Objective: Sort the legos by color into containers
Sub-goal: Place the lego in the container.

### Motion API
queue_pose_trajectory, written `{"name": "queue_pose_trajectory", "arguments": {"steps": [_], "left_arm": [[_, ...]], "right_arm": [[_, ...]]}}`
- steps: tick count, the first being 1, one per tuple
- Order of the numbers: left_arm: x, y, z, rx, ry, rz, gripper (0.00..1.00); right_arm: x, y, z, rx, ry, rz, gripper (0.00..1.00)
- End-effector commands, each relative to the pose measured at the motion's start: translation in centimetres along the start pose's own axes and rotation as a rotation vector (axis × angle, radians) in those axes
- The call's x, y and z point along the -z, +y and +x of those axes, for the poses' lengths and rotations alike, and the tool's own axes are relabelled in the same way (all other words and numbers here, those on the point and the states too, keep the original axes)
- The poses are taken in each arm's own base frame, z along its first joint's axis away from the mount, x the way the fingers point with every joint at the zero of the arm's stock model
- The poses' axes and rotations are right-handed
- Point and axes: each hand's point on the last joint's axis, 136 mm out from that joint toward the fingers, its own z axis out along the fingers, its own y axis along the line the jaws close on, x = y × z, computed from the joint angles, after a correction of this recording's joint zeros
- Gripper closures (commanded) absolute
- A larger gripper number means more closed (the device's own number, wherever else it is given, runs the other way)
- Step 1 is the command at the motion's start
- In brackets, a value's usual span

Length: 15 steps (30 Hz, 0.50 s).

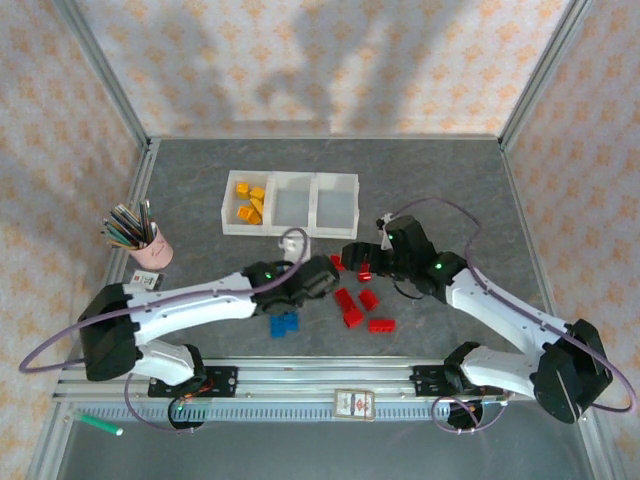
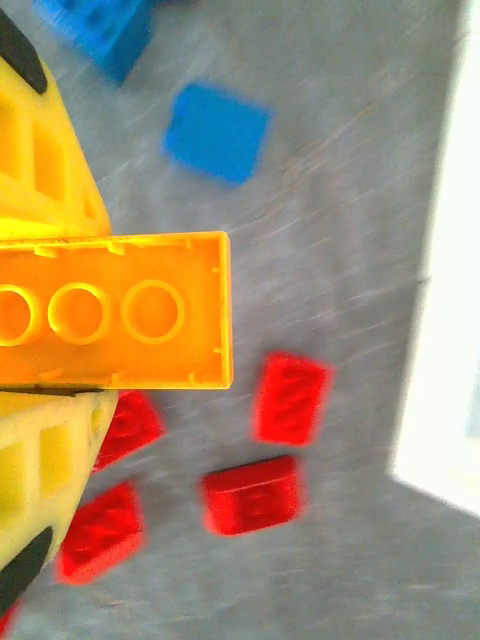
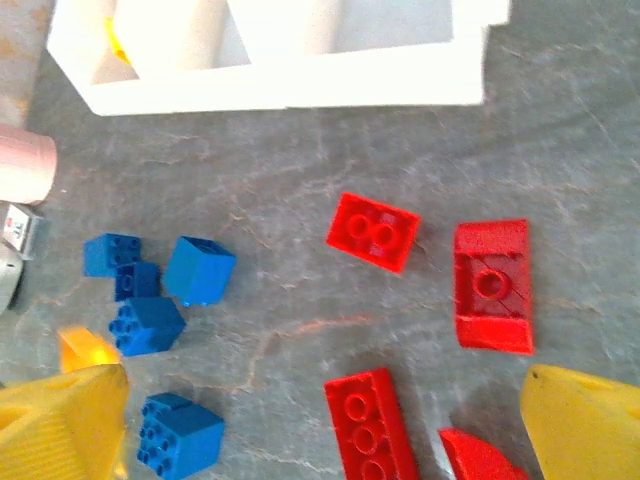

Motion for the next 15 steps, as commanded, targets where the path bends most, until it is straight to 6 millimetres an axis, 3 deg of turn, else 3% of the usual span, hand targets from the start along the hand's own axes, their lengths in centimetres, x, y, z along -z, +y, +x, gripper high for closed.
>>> {"name": "queue_pose_trajectory", "arguments": {"steps": [1, 5, 9, 15], "left_arm": [[1.0, 4.2, -6.1, -0.040, -0.147, -0.137, 0.66], [-0.5, 7.1, -11.5, 0.016, -0.205, -0.164, 0.66], [-3.2, 10.6, -16.3, 0.074, -0.244, -0.249, 0.66], [-9.3, 13.3, -20.8, 0.111, -0.228, -0.271, 0.66]], "right_arm": [[0.0, 3.1, -2.8, 0.003, -0.075, -0.091, 0.00], [-1.0, 5.2, -4.5, -0.019, -0.106, -0.165, 0.00], [-2.0, 6.2, -6.0, -0.020, -0.130, -0.185, 0.00], [-3.8, 6.4, -6.7, -0.006, -0.122, -0.171, 0.00]]}}
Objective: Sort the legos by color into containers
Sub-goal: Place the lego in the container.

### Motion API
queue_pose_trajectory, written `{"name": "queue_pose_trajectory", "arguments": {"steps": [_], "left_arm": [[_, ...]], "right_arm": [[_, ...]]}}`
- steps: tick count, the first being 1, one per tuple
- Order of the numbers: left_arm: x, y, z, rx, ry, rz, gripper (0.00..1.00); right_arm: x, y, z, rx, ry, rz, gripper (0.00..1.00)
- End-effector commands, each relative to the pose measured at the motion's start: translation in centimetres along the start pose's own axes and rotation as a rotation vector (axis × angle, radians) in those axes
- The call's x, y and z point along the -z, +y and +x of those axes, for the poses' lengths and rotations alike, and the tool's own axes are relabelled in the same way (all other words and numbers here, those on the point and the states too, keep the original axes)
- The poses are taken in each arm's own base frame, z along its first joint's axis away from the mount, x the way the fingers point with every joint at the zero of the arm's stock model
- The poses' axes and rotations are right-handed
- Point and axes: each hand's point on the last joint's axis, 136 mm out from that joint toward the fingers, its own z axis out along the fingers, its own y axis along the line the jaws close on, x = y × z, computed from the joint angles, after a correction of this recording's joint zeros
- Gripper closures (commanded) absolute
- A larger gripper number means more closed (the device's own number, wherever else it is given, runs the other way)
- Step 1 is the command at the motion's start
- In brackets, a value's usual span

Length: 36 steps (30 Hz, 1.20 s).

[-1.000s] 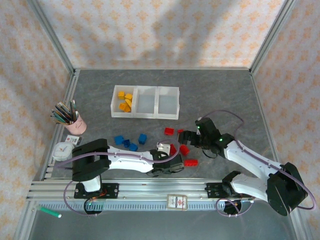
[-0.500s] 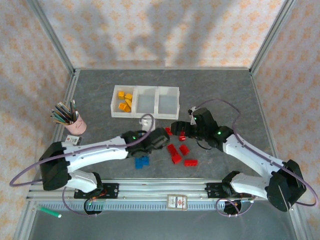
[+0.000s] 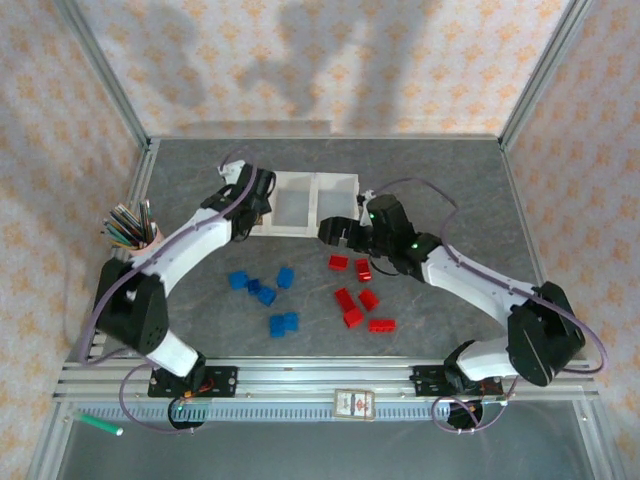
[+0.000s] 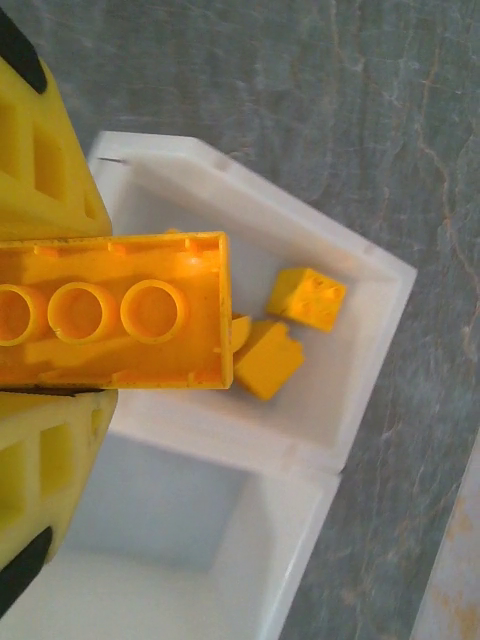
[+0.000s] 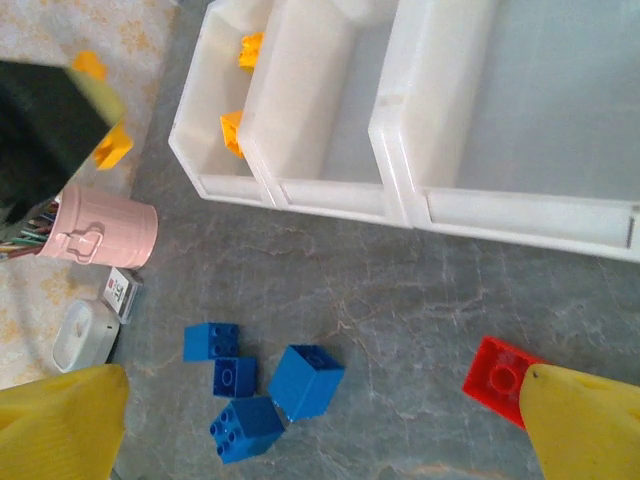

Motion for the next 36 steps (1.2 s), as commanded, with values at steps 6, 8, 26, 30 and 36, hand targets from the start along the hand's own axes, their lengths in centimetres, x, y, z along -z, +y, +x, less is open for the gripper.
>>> {"name": "queue_pose_trajectory", "arguments": {"steps": [6, 8, 26, 30, 36], "left_arm": [[-6.8, -1.9, -2.5, -0.066, 0.034, -0.005, 0.55], [-7.1, -1.9, -3.0, -0.087, 0.023, -0.018, 0.47], [4.7, -7.2, 1.6, -0.120, 0.066, 0.333, 0.40], [7.3, -9.2, 5.8, -0.154, 0.110, 0.403, 0.38], [9.7, -11.8, 11.1, -0.177, 0.171, 0.487, 0.35]], "right_arm": [[-0.9, 0.9, -1.5, 0.022, -0.041, -0.014, 0.00], [-0.9, 0.8, -1.6, 0.026, -0.038, -0.006, 0.00], [1.5, -4.3, -1.1, -0.032, -0.062, 0.120, 0.00], [2.0, -6.0, 0.1, -0.036, -0.038, 0.165, 0.00], [2.6, -8.6, 2.5, -0.057, -0.001, 0.221, 0.00]]}}
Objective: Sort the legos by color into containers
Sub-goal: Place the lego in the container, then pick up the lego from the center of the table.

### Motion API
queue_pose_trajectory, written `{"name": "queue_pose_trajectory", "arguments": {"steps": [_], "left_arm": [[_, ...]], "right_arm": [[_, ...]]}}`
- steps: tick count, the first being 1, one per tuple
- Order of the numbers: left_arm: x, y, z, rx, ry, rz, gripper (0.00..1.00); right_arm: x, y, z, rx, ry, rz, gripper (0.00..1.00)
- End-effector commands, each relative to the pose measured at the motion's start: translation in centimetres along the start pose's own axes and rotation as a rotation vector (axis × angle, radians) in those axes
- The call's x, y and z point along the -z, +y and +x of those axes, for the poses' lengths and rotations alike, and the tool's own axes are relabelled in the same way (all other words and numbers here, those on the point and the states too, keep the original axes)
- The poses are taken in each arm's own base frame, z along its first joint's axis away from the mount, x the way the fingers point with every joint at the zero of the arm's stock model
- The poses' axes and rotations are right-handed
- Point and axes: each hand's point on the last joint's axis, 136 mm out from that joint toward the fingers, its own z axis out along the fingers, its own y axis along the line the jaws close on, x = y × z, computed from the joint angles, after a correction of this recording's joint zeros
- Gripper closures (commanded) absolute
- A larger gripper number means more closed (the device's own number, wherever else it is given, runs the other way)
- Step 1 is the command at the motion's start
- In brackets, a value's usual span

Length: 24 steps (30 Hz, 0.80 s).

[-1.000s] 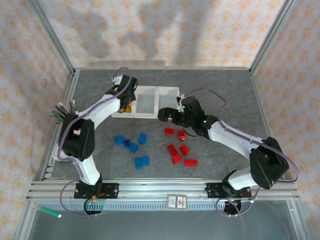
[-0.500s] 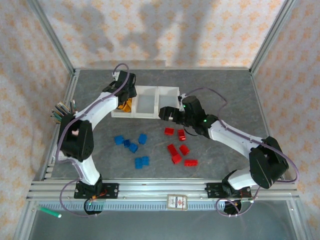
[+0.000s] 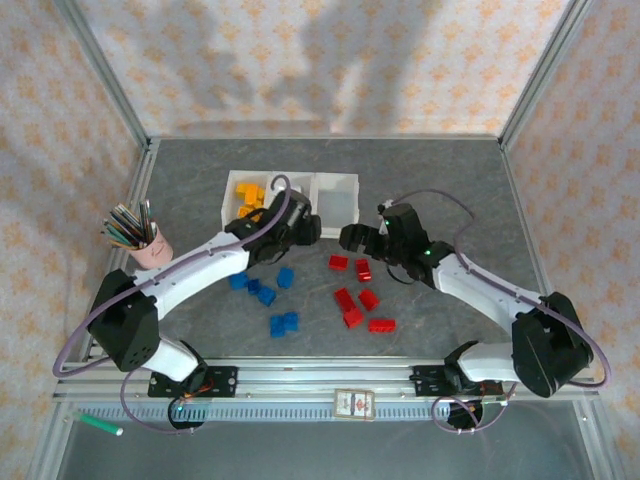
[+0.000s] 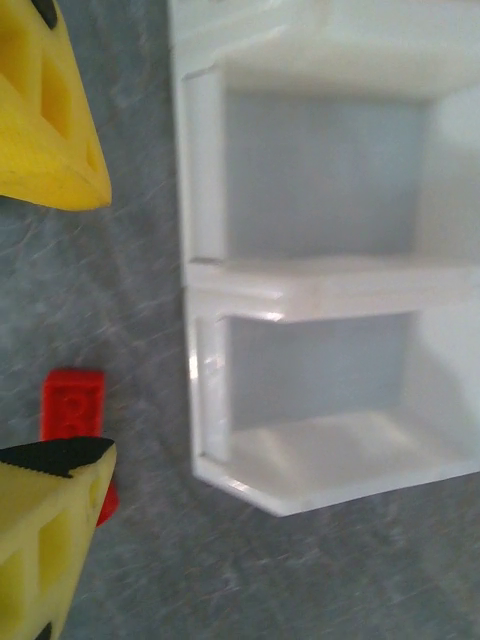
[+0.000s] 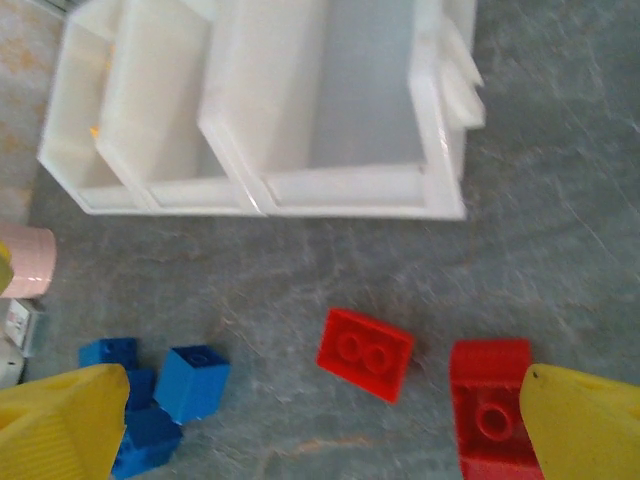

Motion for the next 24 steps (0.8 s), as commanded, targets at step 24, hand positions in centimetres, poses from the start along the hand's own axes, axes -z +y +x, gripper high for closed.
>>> {"name": "queue_pose_trajectory", "arguments": {"steps": [24], "left_arm": [[-10.3, -5.9, 9.1, -0.182, 0.203, -0.016, 0.20]], "right_arm": [[2.2, -7.8, 3.7, -0.109, 0.008, 0.085, 0.00]]}}
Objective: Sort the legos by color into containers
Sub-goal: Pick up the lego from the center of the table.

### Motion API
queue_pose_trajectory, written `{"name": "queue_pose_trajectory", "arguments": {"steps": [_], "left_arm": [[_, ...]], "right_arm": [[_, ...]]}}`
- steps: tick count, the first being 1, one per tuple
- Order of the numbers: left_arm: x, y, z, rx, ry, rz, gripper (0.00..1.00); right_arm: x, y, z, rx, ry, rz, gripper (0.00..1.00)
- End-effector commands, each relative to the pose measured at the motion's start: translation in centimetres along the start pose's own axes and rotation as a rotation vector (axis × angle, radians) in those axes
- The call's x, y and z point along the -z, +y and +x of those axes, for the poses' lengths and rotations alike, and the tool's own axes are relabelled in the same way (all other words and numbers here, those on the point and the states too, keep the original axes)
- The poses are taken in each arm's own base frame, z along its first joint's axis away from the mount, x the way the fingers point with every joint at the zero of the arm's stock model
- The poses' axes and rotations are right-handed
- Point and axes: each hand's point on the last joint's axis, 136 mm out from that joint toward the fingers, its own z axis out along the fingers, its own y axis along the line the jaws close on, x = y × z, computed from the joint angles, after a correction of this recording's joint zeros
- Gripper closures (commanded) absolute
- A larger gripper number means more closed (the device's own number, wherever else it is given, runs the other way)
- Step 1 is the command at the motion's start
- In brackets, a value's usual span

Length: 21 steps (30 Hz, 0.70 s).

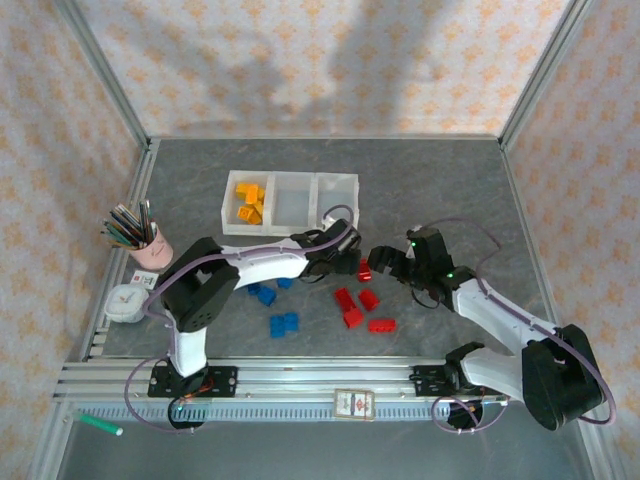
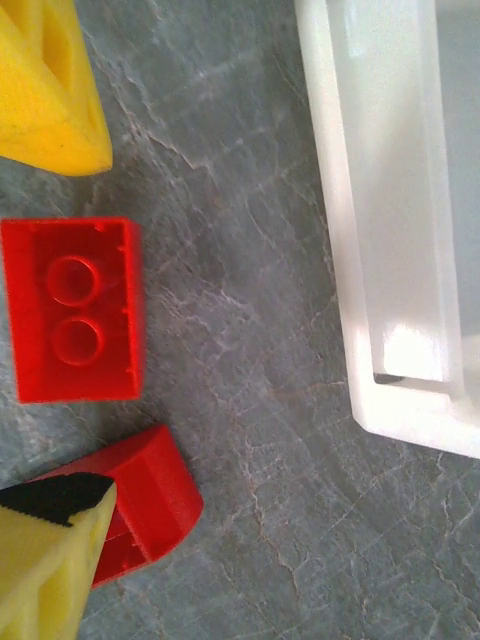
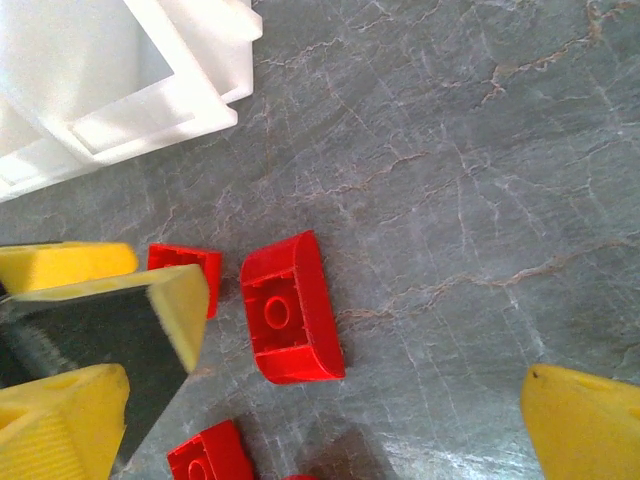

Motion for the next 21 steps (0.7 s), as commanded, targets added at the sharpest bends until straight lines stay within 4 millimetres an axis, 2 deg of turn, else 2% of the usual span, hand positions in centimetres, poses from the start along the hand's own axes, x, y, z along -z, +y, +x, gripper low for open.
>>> {"name": "queue_pose_trajectory", "arguments": {"steps": [1, 5, 11, 16, 21], "left_arm": [[-0.8, -0.2, -0.1, -0.043, 0.003, -0.024, 0.20], [-1.6, -0.5, 0.4, -0.049, 0.021, -0.013, 0.24], [-2.5, 0.2, 1.5, -0.060, 0.050, -0.038, 0.32], [-2.5, 0.6, 1.7, -0.058, 0.052, -0.052, 0.42], [-1.5, 0.4, 1.1, -0.055, 0.031, -0.037, 0.50]], "right_arm": [[0.0, 0.1, 0.0, 0.008, -0.008, -0.019, 0.00], [-0.3, 0.2, 0.1, 0.006, 0.004, -0.026, 0.00], [-0.3, 0.4, 0.0, 0.010, 0.006, -0.029, 0.00], [-0.3, 0.7, -0.1, 0.014, 0.010, -0.043, 0.00], [-0.1, 1.2, -0.4, 0.034, 0.010, -0.053, 0.00]]}}
